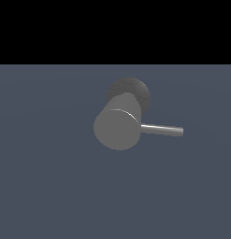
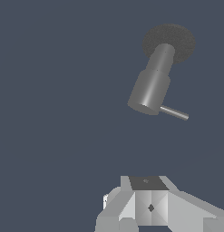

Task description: Turn on the faucet by rotating a designated handle.

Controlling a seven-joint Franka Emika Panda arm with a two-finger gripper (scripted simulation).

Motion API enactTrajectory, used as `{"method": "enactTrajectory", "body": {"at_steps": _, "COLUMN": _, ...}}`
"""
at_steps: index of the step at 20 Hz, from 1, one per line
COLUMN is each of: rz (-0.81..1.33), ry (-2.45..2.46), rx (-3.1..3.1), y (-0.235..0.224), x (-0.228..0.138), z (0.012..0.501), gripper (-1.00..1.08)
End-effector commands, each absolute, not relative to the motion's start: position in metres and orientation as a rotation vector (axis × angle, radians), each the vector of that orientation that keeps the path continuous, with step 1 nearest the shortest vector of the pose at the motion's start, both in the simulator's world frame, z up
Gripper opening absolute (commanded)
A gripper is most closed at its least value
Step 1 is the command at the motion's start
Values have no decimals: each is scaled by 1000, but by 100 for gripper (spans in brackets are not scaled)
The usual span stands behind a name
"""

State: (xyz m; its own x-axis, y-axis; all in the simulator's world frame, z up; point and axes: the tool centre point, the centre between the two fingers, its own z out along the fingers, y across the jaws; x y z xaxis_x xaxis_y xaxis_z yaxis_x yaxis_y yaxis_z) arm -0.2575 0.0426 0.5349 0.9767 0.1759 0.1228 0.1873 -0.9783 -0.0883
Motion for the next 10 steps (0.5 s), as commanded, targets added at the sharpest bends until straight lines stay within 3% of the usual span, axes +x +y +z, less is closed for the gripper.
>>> {"method": "enactTrajectory", "body": {"at_steps": 1, "rz": -183, "ry": -279, "rx": -2991, "y": 42, "x": -257, "z": 536, "gripper": -100}}
{"method": "enactTrajectory", "body": {"at_steps": 10, "rz": -238, "ry": -291, "rx": -2791, "y": 41, "x": -256, "z": 545, "gripper": -100}}
